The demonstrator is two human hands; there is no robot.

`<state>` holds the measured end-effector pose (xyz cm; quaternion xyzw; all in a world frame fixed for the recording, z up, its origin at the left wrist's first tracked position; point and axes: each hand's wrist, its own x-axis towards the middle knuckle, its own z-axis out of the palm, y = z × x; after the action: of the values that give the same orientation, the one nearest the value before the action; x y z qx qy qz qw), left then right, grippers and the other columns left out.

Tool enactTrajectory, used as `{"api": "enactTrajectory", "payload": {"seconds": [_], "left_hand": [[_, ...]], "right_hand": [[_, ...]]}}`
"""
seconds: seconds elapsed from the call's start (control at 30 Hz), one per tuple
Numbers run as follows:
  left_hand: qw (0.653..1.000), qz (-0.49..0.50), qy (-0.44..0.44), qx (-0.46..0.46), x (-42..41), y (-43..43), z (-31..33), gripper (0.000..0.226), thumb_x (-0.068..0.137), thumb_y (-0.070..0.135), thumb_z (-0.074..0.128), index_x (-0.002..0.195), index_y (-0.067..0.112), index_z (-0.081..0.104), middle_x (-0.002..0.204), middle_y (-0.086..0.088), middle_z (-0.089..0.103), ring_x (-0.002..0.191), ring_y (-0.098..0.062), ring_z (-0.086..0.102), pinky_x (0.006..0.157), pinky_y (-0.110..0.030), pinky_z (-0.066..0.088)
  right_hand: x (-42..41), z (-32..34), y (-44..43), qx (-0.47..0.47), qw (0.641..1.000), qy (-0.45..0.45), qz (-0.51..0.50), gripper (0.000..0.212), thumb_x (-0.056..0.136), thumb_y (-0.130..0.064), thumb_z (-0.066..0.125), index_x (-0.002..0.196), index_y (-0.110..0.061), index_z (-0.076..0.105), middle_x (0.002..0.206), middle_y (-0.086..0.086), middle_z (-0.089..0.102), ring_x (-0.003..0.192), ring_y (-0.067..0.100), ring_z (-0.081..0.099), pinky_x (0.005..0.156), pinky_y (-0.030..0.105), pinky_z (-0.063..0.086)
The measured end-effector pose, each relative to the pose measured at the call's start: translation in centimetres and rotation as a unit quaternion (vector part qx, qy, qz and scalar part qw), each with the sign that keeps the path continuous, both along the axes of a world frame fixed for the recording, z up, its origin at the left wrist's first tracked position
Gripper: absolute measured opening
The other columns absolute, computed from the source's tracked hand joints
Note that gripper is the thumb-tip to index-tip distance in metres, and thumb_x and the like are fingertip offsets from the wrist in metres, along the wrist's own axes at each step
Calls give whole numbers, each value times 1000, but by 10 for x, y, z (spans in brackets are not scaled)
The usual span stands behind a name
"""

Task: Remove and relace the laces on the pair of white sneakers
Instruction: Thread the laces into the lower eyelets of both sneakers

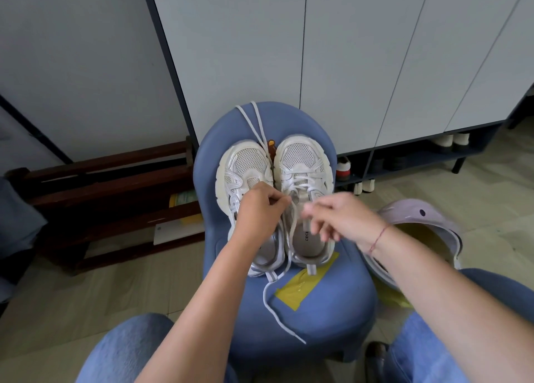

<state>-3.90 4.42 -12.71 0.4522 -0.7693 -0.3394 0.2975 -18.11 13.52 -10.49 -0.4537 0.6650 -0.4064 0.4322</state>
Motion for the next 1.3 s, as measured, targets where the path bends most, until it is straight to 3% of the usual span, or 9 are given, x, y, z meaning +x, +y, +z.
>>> {"api": "enactTrajectory", "payload": {"seconds": [0.13,0.27,0.43,0.63,0.77,0.93,1.03,1.17,1.3], "left_hand": [[999,16,30,29,0,6,2,8,88,21,73,86,15,70,90,-2,66,69,-4,53,60,-10,39],[997,22,71,33,0,12,7,10,89,23,73,93,14,72,86,0,68,68,-2,54,61,-8,41],[994,12,100,37,-1,18,13,9,92,26,68,91,18,72,81,5,70,65,2,55,61,-7,42],[990,-26,113,75,-9,31,13,11,96,25,64,87,22,70,68,10,65,65,0,61,68,-17,50],[969,-69,174,159,-17,41,9,19,101,17,54,88,25,67,81,1,72,86,-21,69,90,-40,56],[917,-108,245,297,-22,51,14,25,102,28,50,120,14,60,104,-4,72,107,-22,67,101,-37,48],[889,-157,262,341,-18,53,21,20,102,27,51,110,15,63,92,1,74,91,-15,71,92,-32,51],[922,-161,207,285,-14,52,19,20,103,16,48,93,7,64,56,3,47,49,-6,45,64,-21,44],[939,-121,193,260,-8,44,23,30,105,20,44,86,13,66,54,3,32,46,-7,30,56,-23,37]], "right_hand": [[-31,1,-13,-94,981,81,-151,10,90,-13,60,98,-10,65,83,3,64,61,7,57,55,11,43],[-29,-20,-24,-29,987,126,-97,39,87,-28,66,121,-13,52,112,-3,53,106,13,54,95,29,44],[-23,-22,-24,-9,972,207,-107,19,91,-36,60,95,-18,56,78,-7,55,74,10,53,60,23,38],[-20,-14,-22,-9,962,254,-96,26,91,-22,55,67,-18,50,62,-6,48,60,12,45,53,26,30],[-17,0,-13,-24,992,27,-119,34,88,-13,56,55,-14,48,51,5,41,40,14,31,41,19,22],[-14,23,2,-46,948,-309,-61,13,93,-1,50,103,-3,58,61,5,54,38,5,39,37,15,31],[-20,29,3,-74,931,-351,-64,21,93,5,46,110,-2,56,69,7,62,45,5,46,43,15,39],[-30,26,0,-109,935,-302,-151,16,93,6,46,100,-3,58,71,10,65,51,7,50,46,14,43],[-31,19,-1,-45,928,-297,-223,14,92,-14,59,100,-2,59,56,3,61,45,7,47,39,15,38]]}}
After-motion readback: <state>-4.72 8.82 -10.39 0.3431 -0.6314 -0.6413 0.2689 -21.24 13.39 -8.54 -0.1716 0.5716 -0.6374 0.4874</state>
